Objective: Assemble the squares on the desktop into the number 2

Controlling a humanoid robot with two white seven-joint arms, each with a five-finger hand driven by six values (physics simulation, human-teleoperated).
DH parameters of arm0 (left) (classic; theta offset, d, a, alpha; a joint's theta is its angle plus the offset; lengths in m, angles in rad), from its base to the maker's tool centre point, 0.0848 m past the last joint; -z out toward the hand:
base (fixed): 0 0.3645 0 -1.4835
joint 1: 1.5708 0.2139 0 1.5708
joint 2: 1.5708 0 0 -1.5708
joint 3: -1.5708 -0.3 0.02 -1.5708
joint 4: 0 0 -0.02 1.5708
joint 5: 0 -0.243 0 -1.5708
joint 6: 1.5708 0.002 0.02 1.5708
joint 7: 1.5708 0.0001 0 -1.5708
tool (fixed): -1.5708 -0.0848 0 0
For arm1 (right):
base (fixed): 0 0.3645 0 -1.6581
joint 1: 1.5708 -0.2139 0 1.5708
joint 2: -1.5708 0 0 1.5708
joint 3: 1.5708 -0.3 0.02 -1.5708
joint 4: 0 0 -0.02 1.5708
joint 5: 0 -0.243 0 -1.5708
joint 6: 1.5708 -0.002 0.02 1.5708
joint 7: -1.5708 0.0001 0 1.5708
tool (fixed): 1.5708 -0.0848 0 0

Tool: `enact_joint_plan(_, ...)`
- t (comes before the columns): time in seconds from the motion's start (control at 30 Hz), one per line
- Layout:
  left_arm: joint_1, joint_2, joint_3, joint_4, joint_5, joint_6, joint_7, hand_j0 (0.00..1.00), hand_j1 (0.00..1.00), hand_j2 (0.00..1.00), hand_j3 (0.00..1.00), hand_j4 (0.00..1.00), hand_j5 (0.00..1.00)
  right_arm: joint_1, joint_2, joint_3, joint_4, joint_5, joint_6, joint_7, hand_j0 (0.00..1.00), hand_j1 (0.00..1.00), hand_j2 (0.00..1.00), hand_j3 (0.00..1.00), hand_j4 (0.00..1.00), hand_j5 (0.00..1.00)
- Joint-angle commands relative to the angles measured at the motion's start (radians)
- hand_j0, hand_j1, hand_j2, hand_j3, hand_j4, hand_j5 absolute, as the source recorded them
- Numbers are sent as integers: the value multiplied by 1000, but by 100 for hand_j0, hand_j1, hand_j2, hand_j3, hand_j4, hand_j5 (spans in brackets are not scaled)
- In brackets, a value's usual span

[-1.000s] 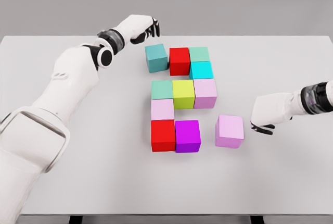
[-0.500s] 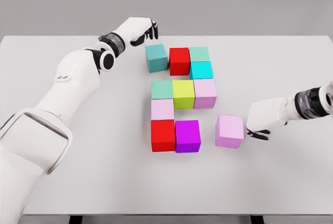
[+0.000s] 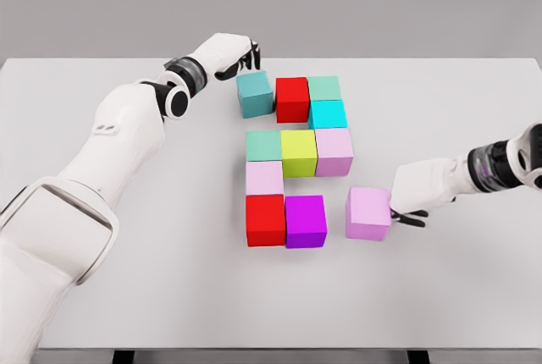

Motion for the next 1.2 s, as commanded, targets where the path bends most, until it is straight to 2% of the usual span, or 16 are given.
enact_joint_plan(0.0,0,0,-9,-3,2,-3,-1,41,41,41,41,41,41,0,2,-1,-4,-3,2,0,12,12,12,12,12,12)
enact_joint_plan(0.13,0,0,-27,-15,2,-21,-9,44,44,44,44,44,44,0,4,-1,-4,-3,2,0,12,12,12,12,12,12)
enact_joint_plan(0.83,2,0,-27,-17,2,-36,-36,44,44,44,44,44,44,0,13,6,2,0,2,0,12,12,12,12,12,12)
enact_joint_plan(1.07,0,0,-23,-14,2,-30,-29,46,46,46,46,46,46,-2,16,7,19,12,2,0,12,12,12,12,12,12)
enact_joint_plan(1.17,-2,0,-24,-14,2,-27,-29,46,46,46,46,46,46,-2,19,9,48,15,2,0,12,12,12,12,12,12)
